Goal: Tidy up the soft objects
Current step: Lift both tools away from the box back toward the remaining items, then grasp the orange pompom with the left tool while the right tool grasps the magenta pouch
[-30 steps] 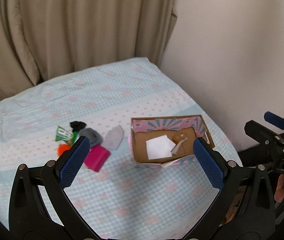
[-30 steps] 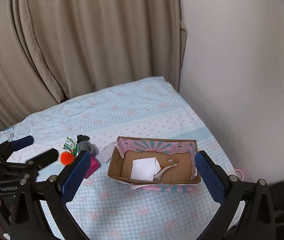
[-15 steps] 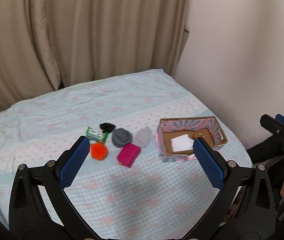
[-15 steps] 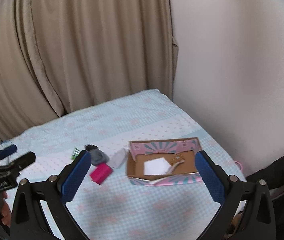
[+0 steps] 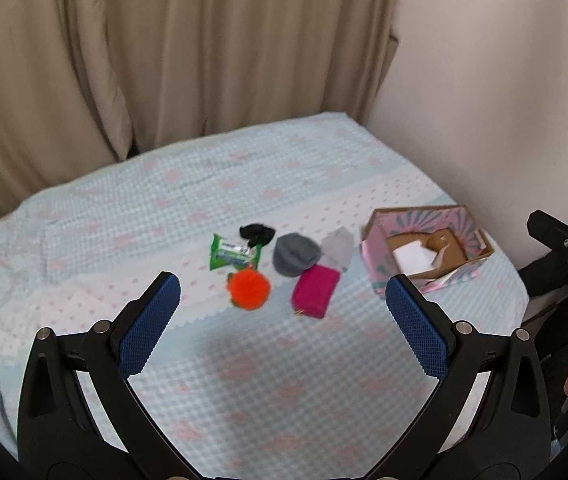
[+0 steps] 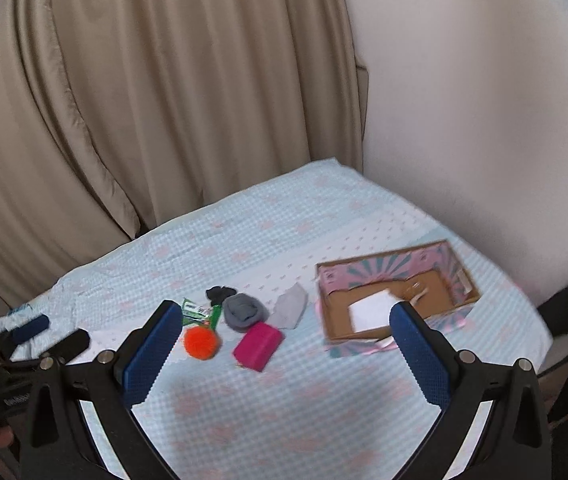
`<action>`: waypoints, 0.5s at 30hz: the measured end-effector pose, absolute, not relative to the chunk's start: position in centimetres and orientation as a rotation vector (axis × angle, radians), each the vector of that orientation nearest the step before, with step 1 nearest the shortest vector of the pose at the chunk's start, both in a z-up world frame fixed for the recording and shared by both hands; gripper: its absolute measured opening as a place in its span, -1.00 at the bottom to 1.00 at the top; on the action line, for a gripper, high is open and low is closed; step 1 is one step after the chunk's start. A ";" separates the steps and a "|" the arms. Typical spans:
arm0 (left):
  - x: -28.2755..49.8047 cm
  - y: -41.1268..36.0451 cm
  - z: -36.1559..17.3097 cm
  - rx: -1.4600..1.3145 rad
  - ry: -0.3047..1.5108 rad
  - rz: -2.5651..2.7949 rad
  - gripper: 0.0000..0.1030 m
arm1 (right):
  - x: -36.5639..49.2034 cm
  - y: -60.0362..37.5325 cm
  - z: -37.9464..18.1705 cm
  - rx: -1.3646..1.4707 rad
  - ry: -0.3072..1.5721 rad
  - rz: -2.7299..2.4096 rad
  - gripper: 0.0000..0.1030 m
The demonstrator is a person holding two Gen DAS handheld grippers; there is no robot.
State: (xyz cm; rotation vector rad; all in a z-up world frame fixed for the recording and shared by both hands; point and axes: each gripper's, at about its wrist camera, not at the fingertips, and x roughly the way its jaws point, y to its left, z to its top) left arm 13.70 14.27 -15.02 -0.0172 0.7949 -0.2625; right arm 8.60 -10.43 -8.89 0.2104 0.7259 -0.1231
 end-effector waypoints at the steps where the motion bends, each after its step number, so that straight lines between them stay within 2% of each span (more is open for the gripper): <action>1: 14.5 14.7 -16.2 -0.026 0.804 -0.263 0.99 | 9.4 -9.9 -9.9 0.220 0.742 -0.133 1.00; 8: 19.2 16.1 -24.4 -0.066 0.870 -0.291 0.97 | 13.7 -7.3 -16.3 0.268 0.808 -0.181 1.00; 15: 23.9 15.2 -32.5 -0.003 0.906 -0.317 0.83 | 18.4 -6.0 -24.6 0.308 0.903 -0.221 1.00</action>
